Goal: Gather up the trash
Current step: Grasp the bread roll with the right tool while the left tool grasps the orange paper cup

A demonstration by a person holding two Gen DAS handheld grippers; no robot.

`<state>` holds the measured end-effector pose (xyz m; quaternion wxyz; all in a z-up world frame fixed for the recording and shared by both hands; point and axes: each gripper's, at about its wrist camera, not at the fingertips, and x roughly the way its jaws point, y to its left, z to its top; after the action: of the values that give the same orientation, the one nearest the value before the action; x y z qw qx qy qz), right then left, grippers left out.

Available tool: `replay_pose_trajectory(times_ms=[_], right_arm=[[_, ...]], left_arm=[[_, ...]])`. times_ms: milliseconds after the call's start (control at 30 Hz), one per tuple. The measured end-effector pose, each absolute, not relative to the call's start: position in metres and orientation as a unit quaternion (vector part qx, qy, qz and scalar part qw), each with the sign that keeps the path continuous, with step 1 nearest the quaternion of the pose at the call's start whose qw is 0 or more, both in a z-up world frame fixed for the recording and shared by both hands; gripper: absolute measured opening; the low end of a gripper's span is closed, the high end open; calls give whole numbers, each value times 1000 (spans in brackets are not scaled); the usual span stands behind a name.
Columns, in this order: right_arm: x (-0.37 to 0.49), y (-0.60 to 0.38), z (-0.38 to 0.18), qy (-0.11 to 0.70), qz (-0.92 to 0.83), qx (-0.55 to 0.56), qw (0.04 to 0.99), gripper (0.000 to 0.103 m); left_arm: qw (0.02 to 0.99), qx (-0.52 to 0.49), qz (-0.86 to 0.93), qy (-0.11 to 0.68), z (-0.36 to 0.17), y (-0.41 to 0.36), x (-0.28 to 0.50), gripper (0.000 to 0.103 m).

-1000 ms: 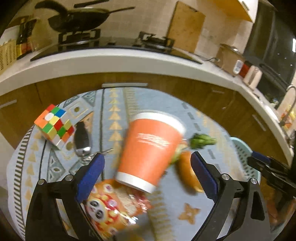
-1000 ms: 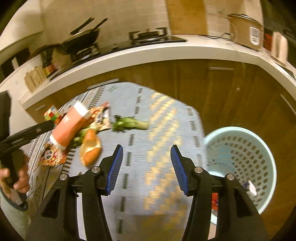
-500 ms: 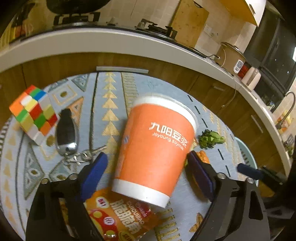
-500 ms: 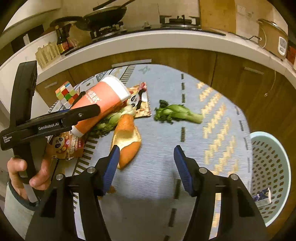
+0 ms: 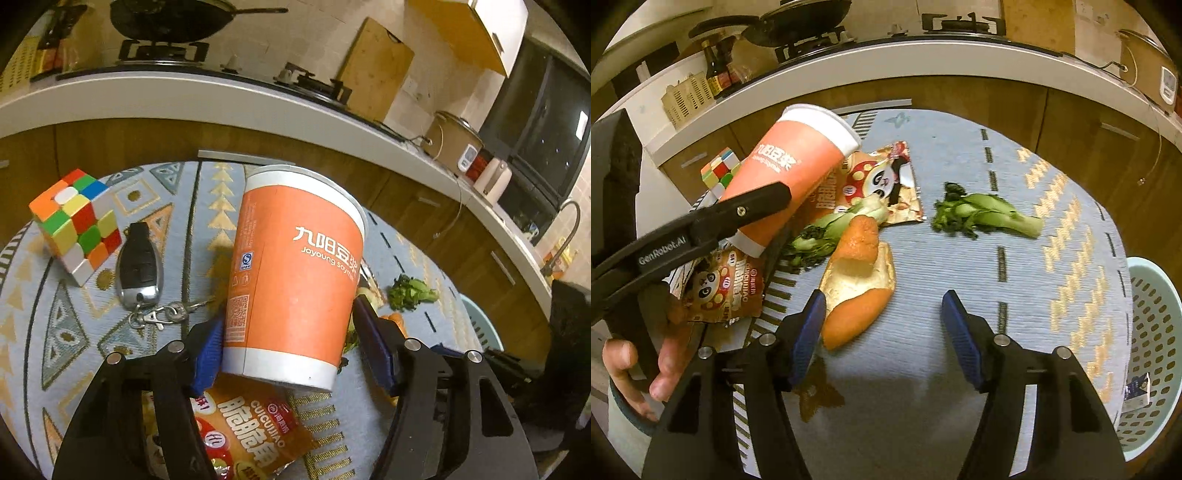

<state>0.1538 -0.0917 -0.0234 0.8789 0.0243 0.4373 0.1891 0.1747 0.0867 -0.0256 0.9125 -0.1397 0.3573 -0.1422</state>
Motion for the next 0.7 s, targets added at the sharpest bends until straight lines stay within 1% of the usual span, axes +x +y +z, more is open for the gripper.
replay_pose_trajectory(times_ms=[133, 267, 367, 433, 467, 500, 533, 567, 600, 700], right_arm=[[151, -86, -22, 432, 204, 24, 878, 68], [153, -73, -26, 436, 201, 10, 877, 69], [159, -68, -31, 443, 184, 5, 878, 68], [159, -63, -30, 440, 185, -3, 879, 56], [159, -61, -31, 439, 181, -11, 880, 45], [157, -58, -31, 436, 172, -23, 883, 36], [156, -57, -31, 433, 169, -29, 885, 33], [154, -57, -30, 429, 166, -31, 887, 27], [151, -57, -27, 423, 164, -34, 891, 23], [142, -63, -19, 408, 157, -31, 899, 18]], left_arm=[[913, -168, -136, 346, -23, 101, 173, 63], [916, -170, -123, 341, -22, 107, 170, 63], [926, -139, -103, 337, -19, 98, 167, 63], [931, -117, -99, 332, -16, 90, 164, 63], [932, -110, -99, 330, -15, 87, 164, 63], [933, -106, -100, 329, -15, 85, 163, 63], [933, -105, -103, 327, -13, 84, 162, 63], [934, -105, -105, 326, -13, 83, 162, 63], [934, -106, -105, 325, -12, 83, 161, 63], [936, -106, -106, 319, -8, 83, 158, 63]])
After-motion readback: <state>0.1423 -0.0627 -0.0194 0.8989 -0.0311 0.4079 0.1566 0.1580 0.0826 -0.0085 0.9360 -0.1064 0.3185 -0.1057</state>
